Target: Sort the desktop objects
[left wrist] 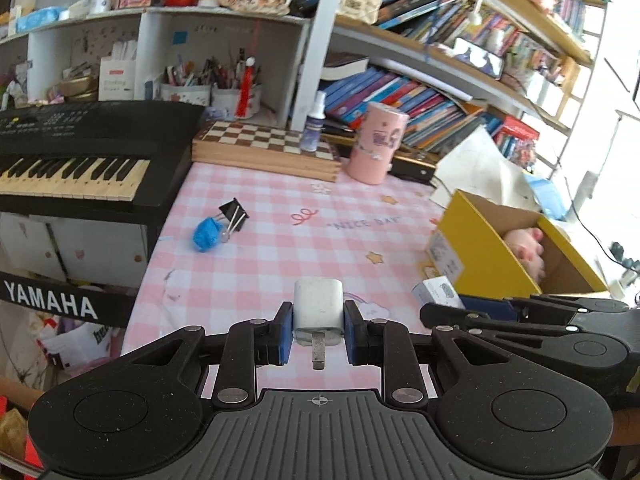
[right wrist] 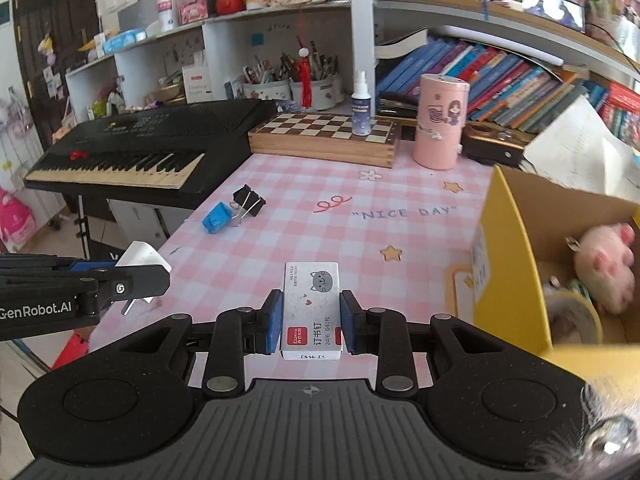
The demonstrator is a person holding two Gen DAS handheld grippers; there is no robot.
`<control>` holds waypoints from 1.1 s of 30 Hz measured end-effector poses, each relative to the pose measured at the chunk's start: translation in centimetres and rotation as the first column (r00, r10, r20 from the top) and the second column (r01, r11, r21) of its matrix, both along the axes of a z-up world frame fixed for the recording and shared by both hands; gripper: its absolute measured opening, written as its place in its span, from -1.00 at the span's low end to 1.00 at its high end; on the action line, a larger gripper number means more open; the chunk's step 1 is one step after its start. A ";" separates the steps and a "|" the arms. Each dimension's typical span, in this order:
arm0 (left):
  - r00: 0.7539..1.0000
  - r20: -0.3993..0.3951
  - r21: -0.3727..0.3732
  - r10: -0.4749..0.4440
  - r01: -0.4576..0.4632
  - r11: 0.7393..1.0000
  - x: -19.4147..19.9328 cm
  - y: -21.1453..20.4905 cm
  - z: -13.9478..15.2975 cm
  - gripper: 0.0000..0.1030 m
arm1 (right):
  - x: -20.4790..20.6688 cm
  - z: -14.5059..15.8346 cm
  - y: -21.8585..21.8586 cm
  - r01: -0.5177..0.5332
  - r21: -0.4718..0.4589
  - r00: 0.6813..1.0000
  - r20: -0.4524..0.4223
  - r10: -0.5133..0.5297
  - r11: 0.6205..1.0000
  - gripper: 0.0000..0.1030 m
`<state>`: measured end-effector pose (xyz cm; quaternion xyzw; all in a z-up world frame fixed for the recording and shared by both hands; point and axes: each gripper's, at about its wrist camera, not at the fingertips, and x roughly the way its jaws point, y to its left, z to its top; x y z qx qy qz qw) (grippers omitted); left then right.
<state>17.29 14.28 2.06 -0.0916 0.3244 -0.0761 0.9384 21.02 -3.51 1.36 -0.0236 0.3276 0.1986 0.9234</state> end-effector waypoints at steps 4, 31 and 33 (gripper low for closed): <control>1.000 -0.016 -0.001 -0.019 0.019 1.000 -2.6 -0.2 -0.3 -0.54 | -2.9 -0.1 0.0 0.017 0.002 1.000 -0.002 -0.017 1.000 -0.46; 0.949 -0.019 -0.085 -0.315 0.313 0.946 -11.2 -6.1 -1.5 -0.54 | -18.5 -0.3 -6.1 0.330 -0.042 0.943 -0.034 -0.331 0.943 -0.47; 0.942 -0.023 -0.090 -0.334 0.330 0.940 -11.3 -6.7 -1.7 -0.54 | -18.8 -0.4 -6.6 0.347 -0.047 0.936 -0.038 -0.349 0.937 -0.47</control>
